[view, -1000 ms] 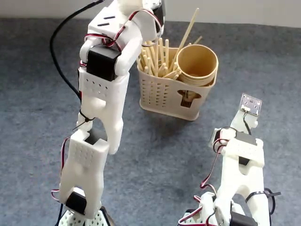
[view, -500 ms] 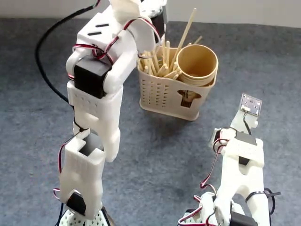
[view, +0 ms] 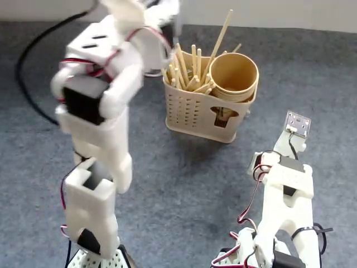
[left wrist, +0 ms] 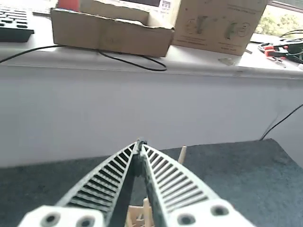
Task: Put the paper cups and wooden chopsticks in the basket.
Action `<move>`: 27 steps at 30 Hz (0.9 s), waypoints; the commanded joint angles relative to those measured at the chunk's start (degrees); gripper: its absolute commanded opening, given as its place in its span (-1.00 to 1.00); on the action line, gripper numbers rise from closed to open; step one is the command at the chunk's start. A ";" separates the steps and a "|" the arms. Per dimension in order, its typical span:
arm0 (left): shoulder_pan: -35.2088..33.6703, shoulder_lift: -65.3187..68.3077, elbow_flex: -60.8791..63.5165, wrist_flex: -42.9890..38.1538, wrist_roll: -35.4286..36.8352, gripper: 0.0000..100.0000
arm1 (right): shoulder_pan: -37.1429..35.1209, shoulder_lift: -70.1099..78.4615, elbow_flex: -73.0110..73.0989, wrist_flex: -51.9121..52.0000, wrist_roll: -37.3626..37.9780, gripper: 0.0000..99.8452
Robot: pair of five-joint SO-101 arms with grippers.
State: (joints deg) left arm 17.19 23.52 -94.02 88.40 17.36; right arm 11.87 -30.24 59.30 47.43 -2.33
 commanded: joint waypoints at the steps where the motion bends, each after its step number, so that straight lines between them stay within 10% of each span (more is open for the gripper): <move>1: -7.87 -4.09 -1.27 4.57 0.35 -0.99 | -0.22 -1.36 -0.48 -0.92 0.00 -0.98; 14: -26.95 0.22 -1.27 12.13 0.00 -0.99 | -0.57 -1.19 -5.05 -7.08 4.66 -0.98; 27: -29.32 -4.88 -0.92 12.57 0.18 -0.99 | -4.44 8.84 -10.15 -20.53 8.00 -0.98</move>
State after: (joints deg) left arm -11.12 22.73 -94.02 100.62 17.36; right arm 9.93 -28.57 52.62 33.45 4.88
